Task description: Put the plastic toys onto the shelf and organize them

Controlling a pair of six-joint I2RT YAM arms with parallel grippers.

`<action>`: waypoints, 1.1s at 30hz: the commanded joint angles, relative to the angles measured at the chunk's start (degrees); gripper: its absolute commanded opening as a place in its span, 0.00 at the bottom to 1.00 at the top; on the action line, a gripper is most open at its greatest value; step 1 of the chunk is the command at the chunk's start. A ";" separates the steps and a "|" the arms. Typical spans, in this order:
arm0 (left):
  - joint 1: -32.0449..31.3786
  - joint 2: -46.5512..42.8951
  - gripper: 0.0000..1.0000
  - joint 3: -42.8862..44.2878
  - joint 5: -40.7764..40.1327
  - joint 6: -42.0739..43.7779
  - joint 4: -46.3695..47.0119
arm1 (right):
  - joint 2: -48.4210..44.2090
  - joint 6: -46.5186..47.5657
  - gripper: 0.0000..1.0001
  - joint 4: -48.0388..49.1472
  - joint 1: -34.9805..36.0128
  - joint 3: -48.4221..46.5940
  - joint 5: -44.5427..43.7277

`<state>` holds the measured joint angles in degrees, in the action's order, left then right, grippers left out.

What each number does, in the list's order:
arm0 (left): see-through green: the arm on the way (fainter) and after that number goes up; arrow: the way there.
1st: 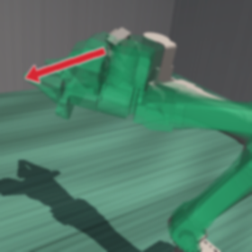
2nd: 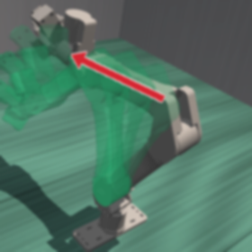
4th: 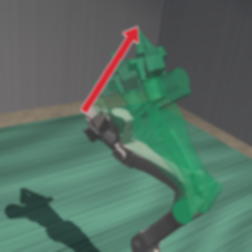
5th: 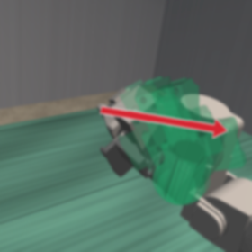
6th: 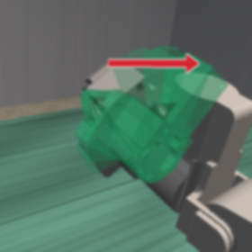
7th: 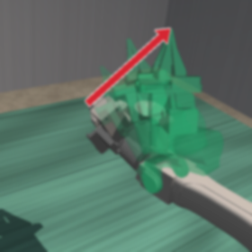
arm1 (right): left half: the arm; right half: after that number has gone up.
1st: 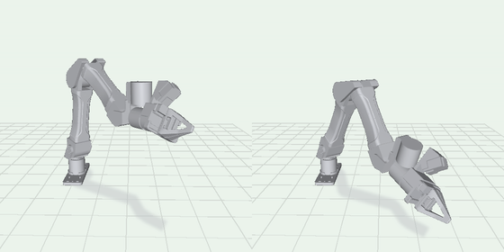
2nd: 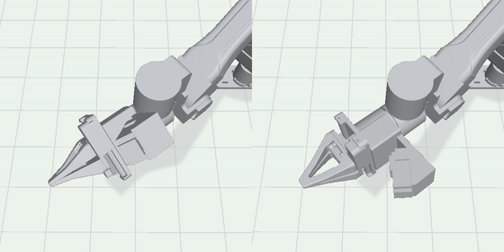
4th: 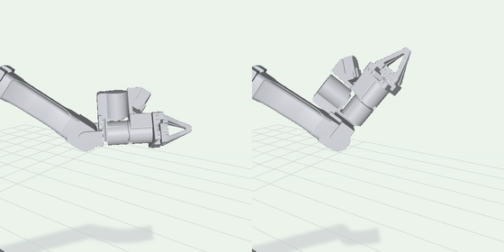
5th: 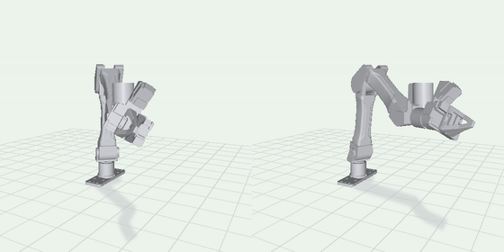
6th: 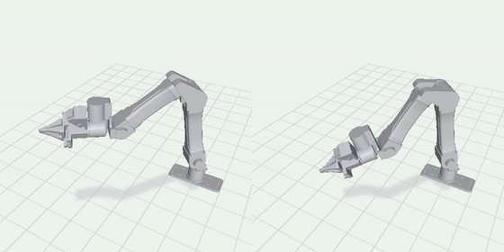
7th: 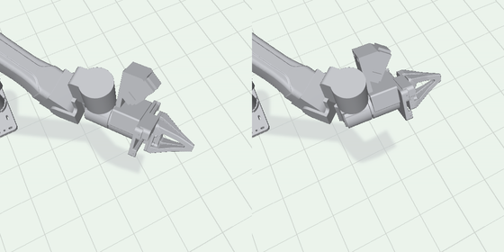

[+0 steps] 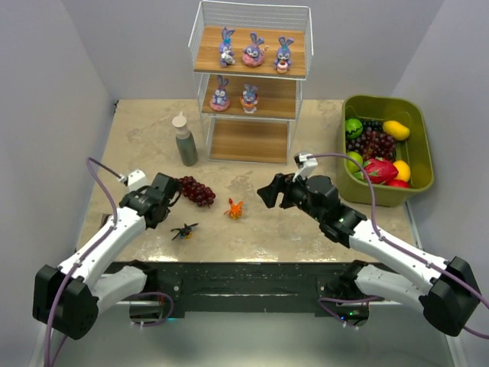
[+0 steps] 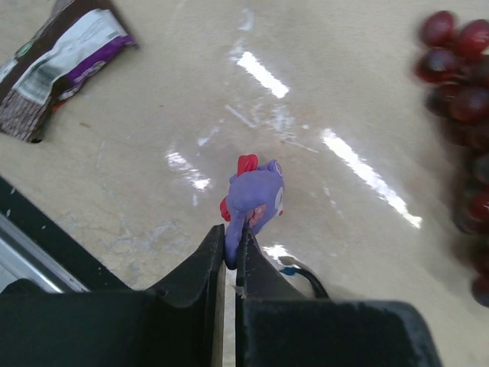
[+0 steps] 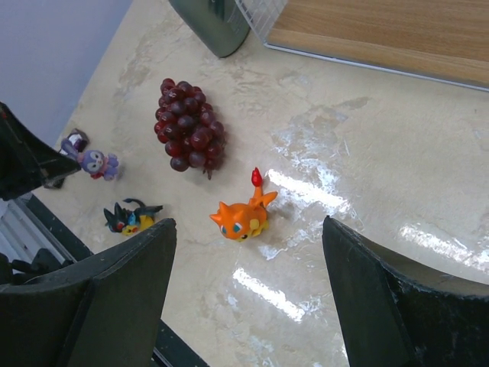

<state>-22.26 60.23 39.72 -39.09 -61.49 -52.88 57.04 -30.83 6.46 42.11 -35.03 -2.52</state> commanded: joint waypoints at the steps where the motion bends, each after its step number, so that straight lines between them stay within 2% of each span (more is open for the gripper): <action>1: -1.37 -3.18 0.00 8.43 5.42 14.27 4.72 | -2.28 -0.28 0.80 -2.23 0.34 -0.83 -3.36; 6: -6.99 -3.63 0.00 16.59 14.03 24.04 8.66 | -3.86 -0.37 0.81 -5.22 0.34 -1.18 -5.03; 7: -11.01 -3.10 0.00 17.40 14.30 26.05 9.46 | -4.12 -0.28 0.81 -5.84 0.34 -1.27 -5.30; 10: -17.61 0.14 0.00 20.03 15.79 30.27 14.11 | -6.75 1.11 0.81 -6.28 0.26 -1.01 -3.46; 17: -24.84 14.98 0.00 27.68 26.32 44.25 24.48 | -13.52 2.62 0.81 -14.97 0.34 -2.59 -4.94; 23: -32.66 28.35 0.00 34.70 27.83 54.11 30.64 | -19.49 0.86 0.82 -23.85 0.34 -3.91 -12.49; 28: -34.60 33.63 0.00 33.49 33.11 57.97 36.61 | -21.09 -3.18 0.82 -31.50 0.34 -4.52 -18.21; 33: -35.04 33.82 0.00 27.08 38.20 63.06 43.47 | -21.53 -5.03 0.82 -35.46 0.26 -5.40 -20.41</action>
<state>-57.30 95.04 69.93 -6.28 -5.08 -18.24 36.21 -33.30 -24.14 42.17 -37.60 -18.85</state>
